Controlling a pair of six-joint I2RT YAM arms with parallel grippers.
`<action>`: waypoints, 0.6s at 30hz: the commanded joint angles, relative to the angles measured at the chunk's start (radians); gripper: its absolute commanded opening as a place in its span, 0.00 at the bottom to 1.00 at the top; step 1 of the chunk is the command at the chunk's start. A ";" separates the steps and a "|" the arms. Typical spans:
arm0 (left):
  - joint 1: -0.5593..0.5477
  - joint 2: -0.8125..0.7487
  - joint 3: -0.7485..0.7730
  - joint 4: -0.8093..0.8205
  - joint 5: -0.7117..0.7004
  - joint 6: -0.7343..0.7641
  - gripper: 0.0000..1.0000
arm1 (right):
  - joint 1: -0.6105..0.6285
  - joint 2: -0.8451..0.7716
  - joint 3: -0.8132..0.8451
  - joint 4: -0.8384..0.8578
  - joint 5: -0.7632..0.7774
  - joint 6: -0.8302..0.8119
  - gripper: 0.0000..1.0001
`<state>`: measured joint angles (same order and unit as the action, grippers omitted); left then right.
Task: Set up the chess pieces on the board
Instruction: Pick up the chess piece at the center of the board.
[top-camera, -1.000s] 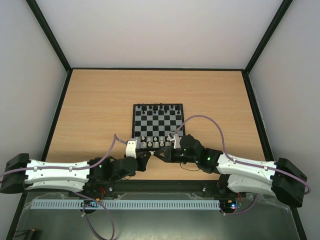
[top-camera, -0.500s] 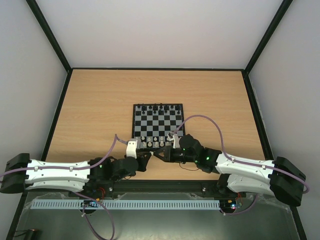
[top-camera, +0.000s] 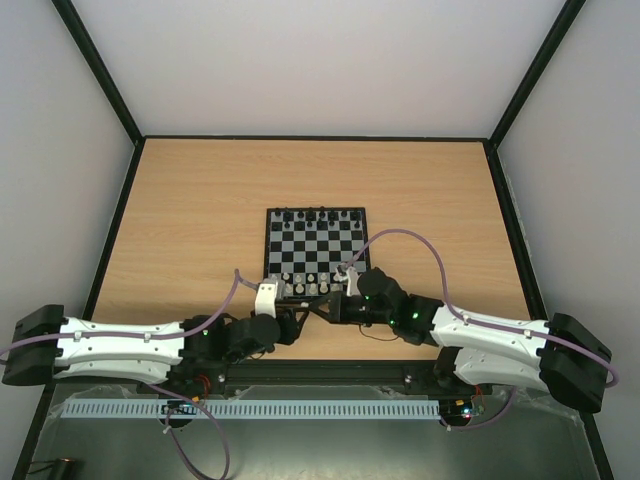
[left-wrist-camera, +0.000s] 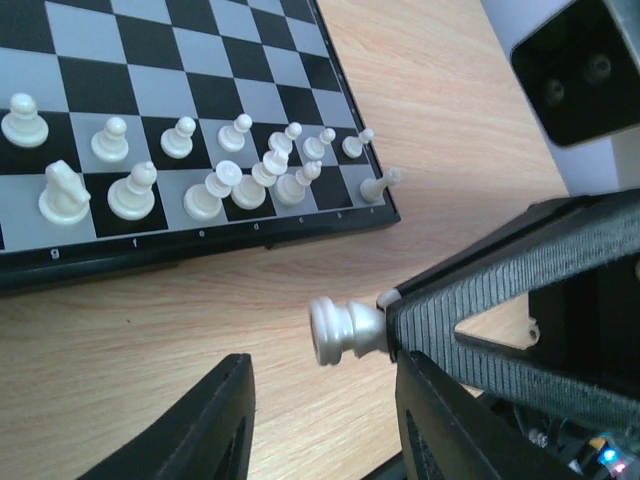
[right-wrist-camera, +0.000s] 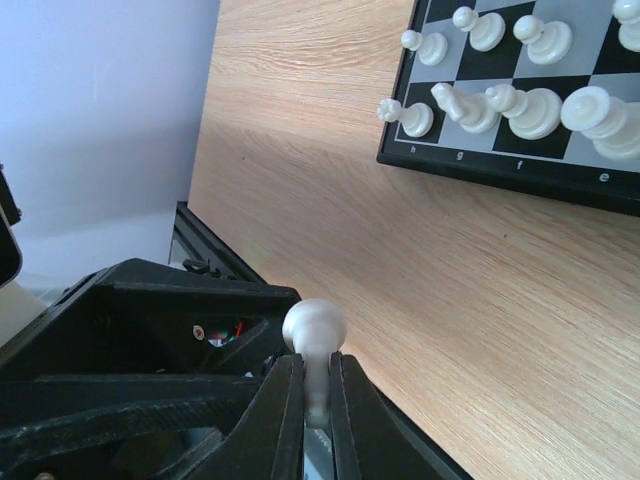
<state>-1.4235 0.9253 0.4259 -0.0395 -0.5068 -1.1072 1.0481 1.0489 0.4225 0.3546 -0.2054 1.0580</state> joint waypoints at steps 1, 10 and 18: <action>0.001 -0.019 0.024 -0.027 -0.028 0.001 0.47 | -0.004 -0.026 0.046 -0.087 0.044 -0.036 0.05; 0.001 -0.118 0.061 -0.178 -0.090 0.006 0.59 | -0.004 -0.085 0.148 -0.416 0.177 -0.135 0.05; 0.001 -0.179 0.085 -0.317 -0.160 0.004 0.72 | -0.004 -0.092 0.290 -0.737 0.313 -0.241 0.05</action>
<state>-1.4235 0.7658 0.4805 -0.2531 -0.5999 -1.1046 1.0473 0.9630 0.6430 -0.1474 0.0101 0.8928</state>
